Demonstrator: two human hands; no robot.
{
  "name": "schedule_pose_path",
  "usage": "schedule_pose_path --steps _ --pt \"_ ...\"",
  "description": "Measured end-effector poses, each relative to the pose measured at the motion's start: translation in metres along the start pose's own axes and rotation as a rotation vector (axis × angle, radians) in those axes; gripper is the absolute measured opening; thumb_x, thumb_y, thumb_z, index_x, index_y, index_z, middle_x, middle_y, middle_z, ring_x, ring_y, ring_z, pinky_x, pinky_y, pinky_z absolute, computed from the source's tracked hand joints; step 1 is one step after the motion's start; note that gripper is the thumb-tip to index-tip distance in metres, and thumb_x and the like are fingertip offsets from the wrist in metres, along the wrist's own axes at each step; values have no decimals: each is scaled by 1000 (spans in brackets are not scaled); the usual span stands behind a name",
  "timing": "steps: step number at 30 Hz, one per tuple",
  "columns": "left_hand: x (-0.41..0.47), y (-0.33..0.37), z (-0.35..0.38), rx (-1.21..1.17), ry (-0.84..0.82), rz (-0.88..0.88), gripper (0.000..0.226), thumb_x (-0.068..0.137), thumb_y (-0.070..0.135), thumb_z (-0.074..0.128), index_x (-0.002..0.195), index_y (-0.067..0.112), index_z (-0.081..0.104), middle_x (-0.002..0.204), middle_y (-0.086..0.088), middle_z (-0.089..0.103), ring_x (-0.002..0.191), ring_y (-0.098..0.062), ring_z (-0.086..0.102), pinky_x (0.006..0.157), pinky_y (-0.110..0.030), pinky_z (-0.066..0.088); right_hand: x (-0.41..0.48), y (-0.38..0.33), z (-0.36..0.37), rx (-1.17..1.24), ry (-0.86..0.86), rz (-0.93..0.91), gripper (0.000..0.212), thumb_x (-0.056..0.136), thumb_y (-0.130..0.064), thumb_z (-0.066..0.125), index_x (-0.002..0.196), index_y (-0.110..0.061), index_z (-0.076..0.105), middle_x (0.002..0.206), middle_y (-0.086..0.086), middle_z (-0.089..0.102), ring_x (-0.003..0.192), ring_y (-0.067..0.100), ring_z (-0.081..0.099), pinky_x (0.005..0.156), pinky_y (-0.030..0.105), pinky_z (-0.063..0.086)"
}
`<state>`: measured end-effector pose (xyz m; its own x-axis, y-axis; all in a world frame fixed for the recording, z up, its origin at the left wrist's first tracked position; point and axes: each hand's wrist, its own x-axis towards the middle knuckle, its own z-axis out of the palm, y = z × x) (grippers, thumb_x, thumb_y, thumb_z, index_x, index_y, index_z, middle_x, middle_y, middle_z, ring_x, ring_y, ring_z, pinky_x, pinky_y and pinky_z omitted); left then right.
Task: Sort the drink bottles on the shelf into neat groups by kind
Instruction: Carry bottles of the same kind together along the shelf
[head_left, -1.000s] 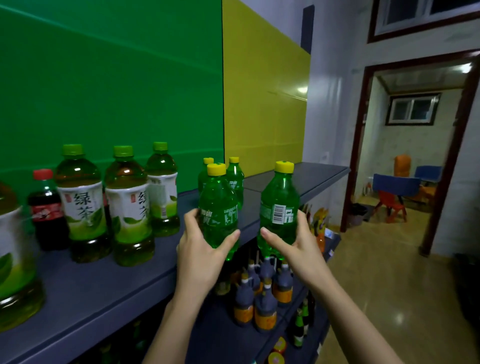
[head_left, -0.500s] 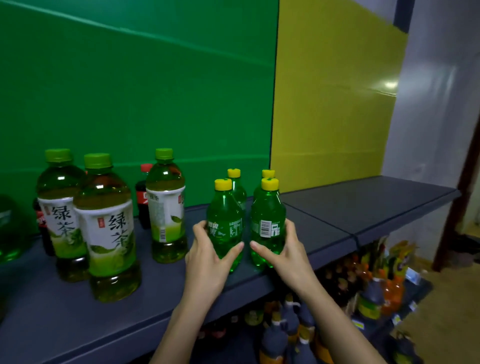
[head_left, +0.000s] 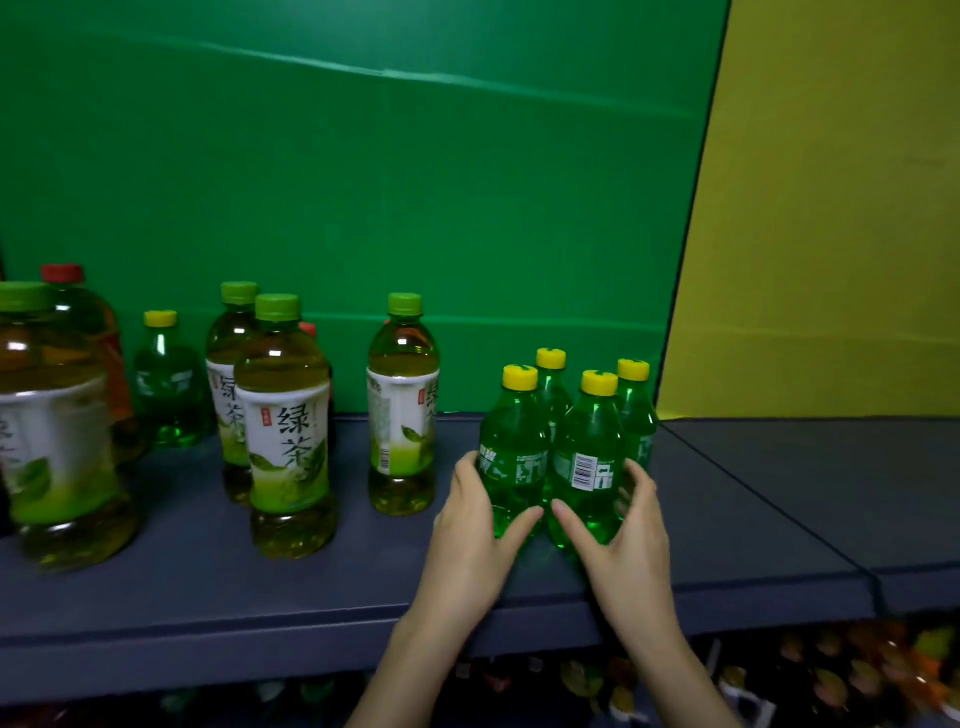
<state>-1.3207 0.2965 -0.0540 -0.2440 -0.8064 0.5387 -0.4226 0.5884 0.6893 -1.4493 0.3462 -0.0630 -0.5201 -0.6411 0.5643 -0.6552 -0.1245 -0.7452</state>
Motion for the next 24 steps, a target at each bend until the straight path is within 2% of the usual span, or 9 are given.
schedule_pose_path --steps 2,5,7,10,13,15,17,21,24 --pt "-12 1 -11 132 139 28 67 80 52 60 132 17 35 130 5 49 120 -14 49 91 -26 43 -8 -6 -4 65 115 -136 67 77 -22 73 134 -14 37 134 4 41 125 12 39 100 13 29" --pt "-26 -3 -36 188 456 152 47 80 53 57 109 15 56 103 1 60 97 -13 55 79 -15 39 -19 -24 -5 243 238 -319 44 82 -20 61 123 -20 45 123 -10 44 118 0 43 100 9 31" --pt "-29 -10 -54 226 631 202 39 81 40 55 103 8 57 99 -5 58 96 -15 49 84 -13 32 -24 -40 4 340 135 -405 35 85 -22 51 120 -21 49 121 -14 48 113 0 48 95 11 37" --pt "-24 -21 -80 309 780 169 48 80 34 58 114 0 50 110 -15 53 105 -24 45 95 -21 31 -25 -68 33 425 -191 -435 38 91 -19 48 128 -26 45 130 -13 47 120 0 47 98 12 36" --pt "-15 -35 -97 304 772 34 70 74 33 73 125 -1 39 121 -19 46 114 -29 41 96 -40 39 -17 -86 68 395 -328 -398 55 91 -24 48 141 -26 23 148 -9 28 133 -4 26 106 4 19" --pt "-8 -42 -106 260 702 -67 85 66 32 81 130 -1 35 126 -19 43 119 -30 40 97 -42 39 -9 -93 87 372 -309 -312 69 91 -20 55 145 -19 12 153 -3 17 136 0 16 101 -4 8" --pt "-1 -47 -112 197 620 -154 94 61 34 83 133 3 32 131 -14 42 123 -28 41 98 -39 39 0 -97 101 378 -287 -214 80 87 -12 60 147 -12 6 155 4 10 140 10 13 101 0 5" --pt "9 -56 -114 127 547 -214 96 57 40 84 133 9 33 131 -9 46 121 -25 46 95 -40 45 17 -96 125 443 -320 -26 92 78 -6 69 146 -11 8 152 12 23 137 24 28 105 20 22" --pt "12 -58 -112 23 544 -261 80 60 34 84 123 11 40 122 -8 57 112 -25 54 88 -35 48 24 -90 136 446 -377 96 81 72 -10 76 138 -9 29 135 14 49 120 27 49 95 31 40"
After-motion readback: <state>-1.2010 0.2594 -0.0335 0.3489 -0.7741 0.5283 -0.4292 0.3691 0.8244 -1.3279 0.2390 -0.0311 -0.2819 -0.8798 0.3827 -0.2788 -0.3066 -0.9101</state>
